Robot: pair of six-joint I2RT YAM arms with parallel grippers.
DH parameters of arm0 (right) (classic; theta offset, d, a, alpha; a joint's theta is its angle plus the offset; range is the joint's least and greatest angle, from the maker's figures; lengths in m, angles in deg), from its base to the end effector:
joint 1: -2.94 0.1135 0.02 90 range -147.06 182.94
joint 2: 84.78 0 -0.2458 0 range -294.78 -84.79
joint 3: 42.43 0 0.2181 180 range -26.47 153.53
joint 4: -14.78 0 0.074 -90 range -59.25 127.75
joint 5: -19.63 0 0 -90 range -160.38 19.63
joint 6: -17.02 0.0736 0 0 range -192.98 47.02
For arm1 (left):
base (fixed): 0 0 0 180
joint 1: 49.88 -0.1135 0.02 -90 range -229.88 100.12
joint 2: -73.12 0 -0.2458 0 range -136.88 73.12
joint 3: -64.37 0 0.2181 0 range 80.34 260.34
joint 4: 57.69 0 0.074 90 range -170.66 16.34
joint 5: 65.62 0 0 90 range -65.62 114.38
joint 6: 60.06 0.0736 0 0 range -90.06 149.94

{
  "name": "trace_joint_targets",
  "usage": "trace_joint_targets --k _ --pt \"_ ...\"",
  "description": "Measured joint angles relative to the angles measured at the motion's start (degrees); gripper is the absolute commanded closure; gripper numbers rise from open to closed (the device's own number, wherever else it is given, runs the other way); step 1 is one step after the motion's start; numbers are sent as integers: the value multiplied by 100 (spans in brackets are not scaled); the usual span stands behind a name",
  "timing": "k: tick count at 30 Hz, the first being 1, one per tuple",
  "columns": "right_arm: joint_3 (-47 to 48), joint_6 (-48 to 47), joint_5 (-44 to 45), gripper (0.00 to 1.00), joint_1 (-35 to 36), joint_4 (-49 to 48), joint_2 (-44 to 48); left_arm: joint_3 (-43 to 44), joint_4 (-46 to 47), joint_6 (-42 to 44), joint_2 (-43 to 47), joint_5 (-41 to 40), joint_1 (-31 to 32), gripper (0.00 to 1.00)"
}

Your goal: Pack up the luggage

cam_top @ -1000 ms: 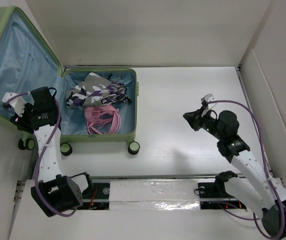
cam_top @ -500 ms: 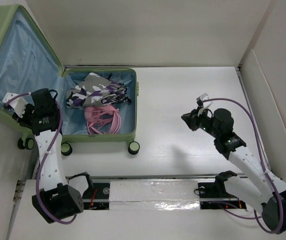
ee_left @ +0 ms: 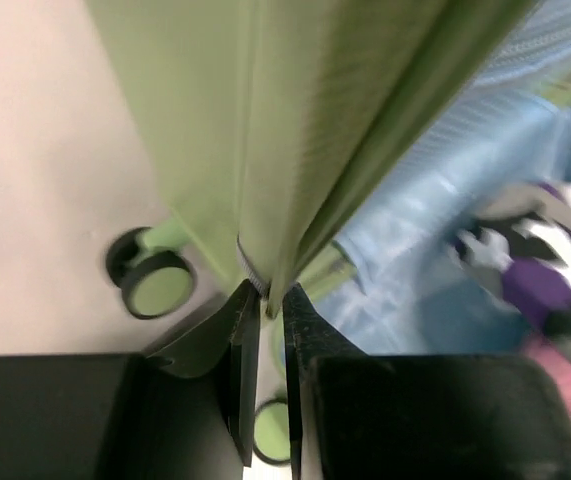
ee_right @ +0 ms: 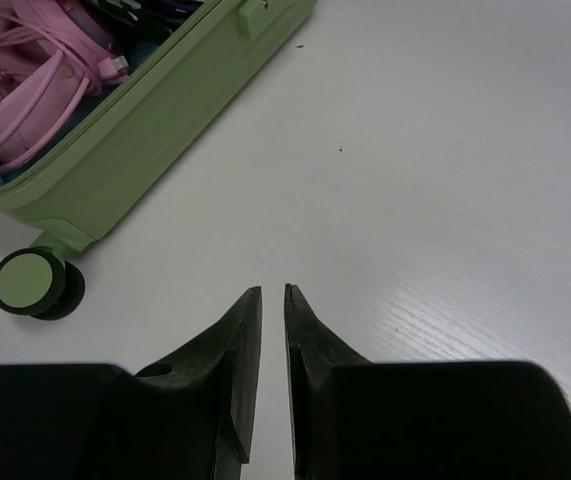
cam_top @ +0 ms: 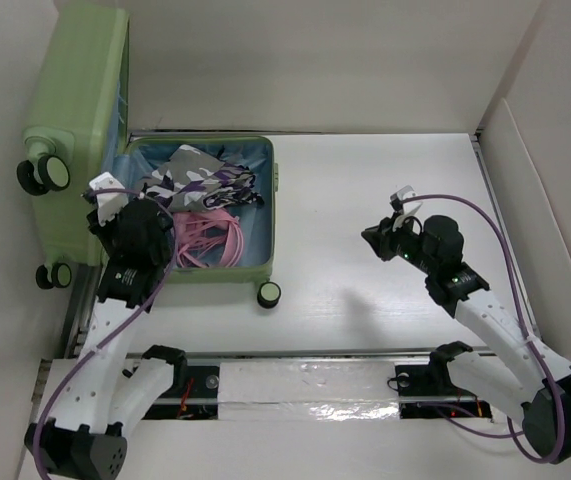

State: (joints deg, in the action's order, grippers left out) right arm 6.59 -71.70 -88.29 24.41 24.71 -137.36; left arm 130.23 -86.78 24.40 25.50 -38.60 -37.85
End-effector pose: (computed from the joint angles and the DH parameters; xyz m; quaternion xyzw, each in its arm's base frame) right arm 0.2042 0.1047 0.2616 -0.2309 0.7468 0.2405 0.5755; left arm 0.1770 0.0293 0.3431 -0.2950 0.6751 0.3149 0.5984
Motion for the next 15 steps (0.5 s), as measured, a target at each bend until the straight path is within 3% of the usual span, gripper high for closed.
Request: trace_joint_targets --k 3,6,8,9,11,15 --pt "2 0 37 79 0 2 -2 -166 2 -4 487 1099 17 100" --pt "2 0 50 78 0 4 -28 -177 46 -20 754 2693 116 100" --pt "4 0 61 78 0 9 -39 -136 15 13 796 3840 149 81" --pt "4 0 66 78 -2 9 -42 -83 7 48 728 4391 146 59" --pt "13 0 96 78 0 9 -39 15 -4 17 507 5519 146 54" --pt "22 0 157 78 0 11 -37 118 -20 70 -59 7466 203 57"
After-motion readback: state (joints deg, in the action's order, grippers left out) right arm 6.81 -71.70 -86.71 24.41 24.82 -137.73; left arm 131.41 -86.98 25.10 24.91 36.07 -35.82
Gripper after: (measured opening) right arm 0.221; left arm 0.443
